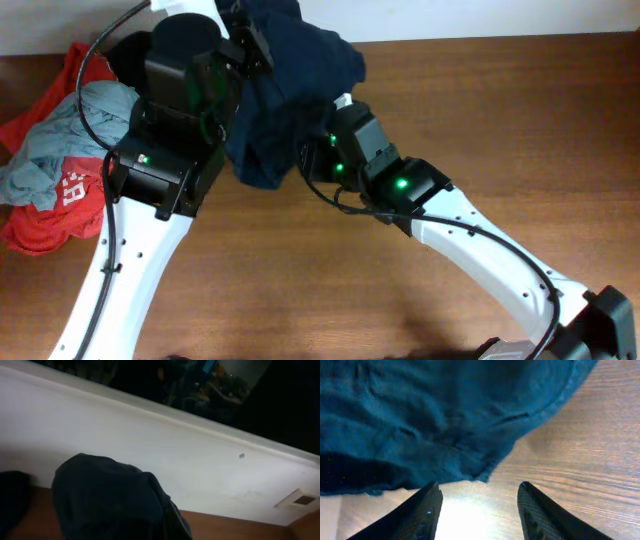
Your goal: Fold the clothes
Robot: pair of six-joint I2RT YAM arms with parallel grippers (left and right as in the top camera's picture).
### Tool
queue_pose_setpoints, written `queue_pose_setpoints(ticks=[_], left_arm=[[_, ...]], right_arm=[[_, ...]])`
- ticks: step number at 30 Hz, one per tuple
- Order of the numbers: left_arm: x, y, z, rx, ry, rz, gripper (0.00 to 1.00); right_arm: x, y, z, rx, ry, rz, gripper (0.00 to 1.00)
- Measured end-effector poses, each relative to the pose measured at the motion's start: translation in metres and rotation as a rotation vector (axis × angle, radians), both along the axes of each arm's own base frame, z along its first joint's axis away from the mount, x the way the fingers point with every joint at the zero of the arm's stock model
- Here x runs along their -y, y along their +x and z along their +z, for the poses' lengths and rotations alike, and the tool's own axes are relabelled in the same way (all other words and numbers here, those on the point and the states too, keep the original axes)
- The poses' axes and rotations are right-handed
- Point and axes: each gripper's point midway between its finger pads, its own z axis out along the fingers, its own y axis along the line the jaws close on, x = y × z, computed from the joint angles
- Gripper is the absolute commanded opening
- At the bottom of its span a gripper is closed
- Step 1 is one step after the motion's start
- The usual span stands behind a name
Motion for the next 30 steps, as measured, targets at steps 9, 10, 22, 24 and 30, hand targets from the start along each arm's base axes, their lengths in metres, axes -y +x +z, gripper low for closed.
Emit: queue_pose_setpoints(ticks=[9, 10, 22, 24, 30], left_arm=[[0.001, -0.001, -0.003, -0.012, 0.004, -0.004, 0.01], [0.001, -0.001, -0.004, -0.014, 0.005, -0.005, 0.01], [0.000, -0.001, -0.008, -0.030, 0.012, -0.005, 0.01], [0.000, -0.001, -0.008, -0.030, 0.012, -0.005, 0.01], [0.002, 0.002, -0.013, -0.041, 0.016, -0.005, 0.01]], right_arm=[[0.016, 0.024, -0.013, -0.052, 0.061, -0.108, 0.53], [0.013, 0.026, -0.015, -0.053, 0.066, -0.104, 0.53], [-0.022, 0.030, -0.019, -0.078, 0.195, 0.006, 0.59], [-0.025, 0.029, -0.016, -0.078, 0.211, 0.023, 0.60], [-0.027, 0.027, -0.016, -0.087, 0.220, 0.039, 0.61]])
